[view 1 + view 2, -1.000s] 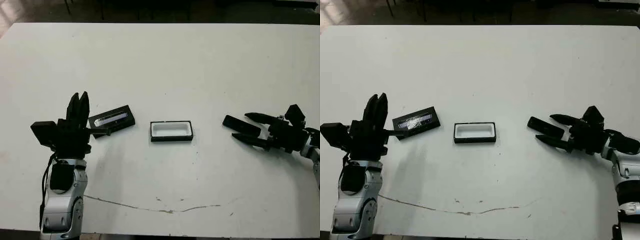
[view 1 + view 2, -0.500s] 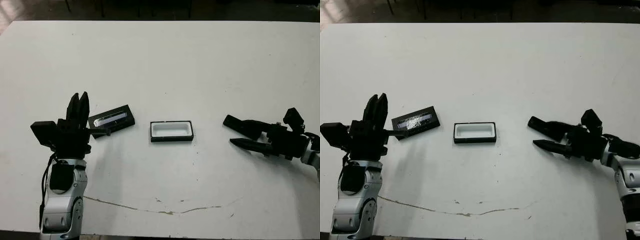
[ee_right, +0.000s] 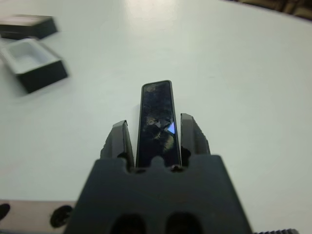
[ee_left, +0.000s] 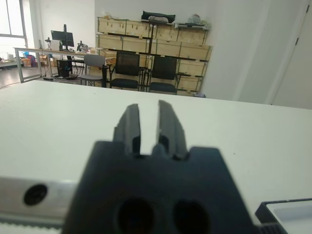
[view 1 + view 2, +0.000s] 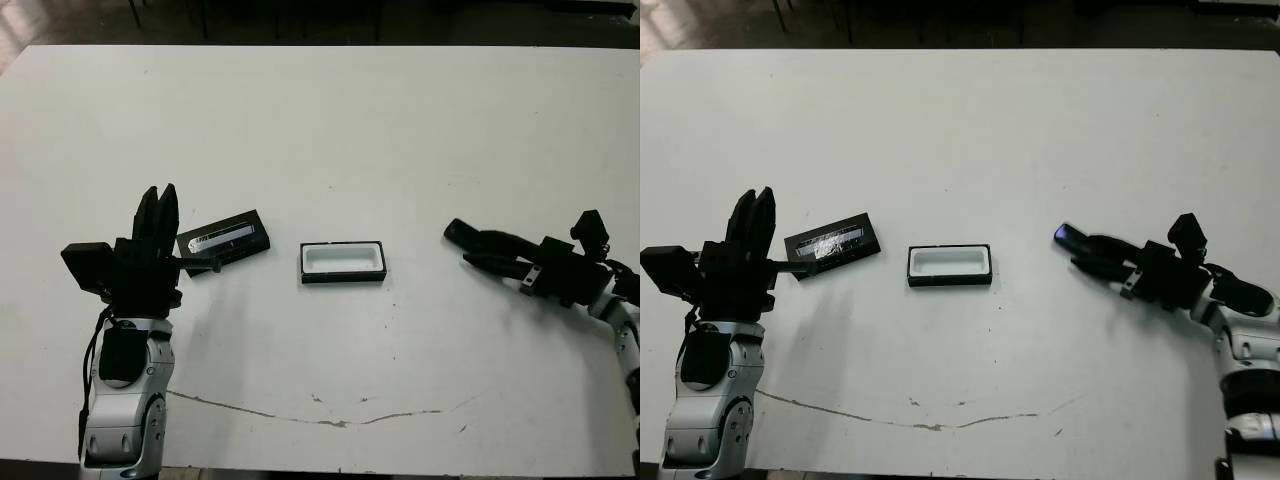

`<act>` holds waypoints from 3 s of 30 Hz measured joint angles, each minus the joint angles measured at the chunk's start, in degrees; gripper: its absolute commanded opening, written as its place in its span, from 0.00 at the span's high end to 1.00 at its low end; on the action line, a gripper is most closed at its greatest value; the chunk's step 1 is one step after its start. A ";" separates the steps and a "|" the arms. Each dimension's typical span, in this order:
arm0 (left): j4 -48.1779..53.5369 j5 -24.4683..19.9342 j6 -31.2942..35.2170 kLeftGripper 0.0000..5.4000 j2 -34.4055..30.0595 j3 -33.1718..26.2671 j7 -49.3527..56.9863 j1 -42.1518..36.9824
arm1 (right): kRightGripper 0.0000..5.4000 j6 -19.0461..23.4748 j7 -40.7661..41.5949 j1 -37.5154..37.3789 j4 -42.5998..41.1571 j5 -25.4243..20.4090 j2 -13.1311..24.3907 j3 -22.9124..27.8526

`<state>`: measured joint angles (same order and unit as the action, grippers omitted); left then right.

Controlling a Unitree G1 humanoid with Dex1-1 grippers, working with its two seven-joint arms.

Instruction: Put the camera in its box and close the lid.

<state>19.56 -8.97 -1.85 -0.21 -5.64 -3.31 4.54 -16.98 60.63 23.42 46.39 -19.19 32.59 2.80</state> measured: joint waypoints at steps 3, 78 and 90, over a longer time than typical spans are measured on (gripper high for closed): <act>0.01 0.00 0.09 1.00 0.00 0.00 -0.07 0.01 | 0.91 -1.40 0.14 0.58 1.44 0.14 -0.23 -0.02; 0.28 1.89 -1.12 1.00 0.84 2.12 1.74 2.40 | 0.91 40.04 16.71 21.16 -34.74 11.28 -4.35 -25.25; 0.32 1.73 -1.08 1.00 0.68 2.04 1.72 2.68 | 0.91 37.77 16.40 21.17 -30.49 11.35 -5.43 -25.14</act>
<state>19.89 -7.23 -2.93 0.48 -3.60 -1.59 7.22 20.79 77.02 44.60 15.90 -7.83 27.16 -22.33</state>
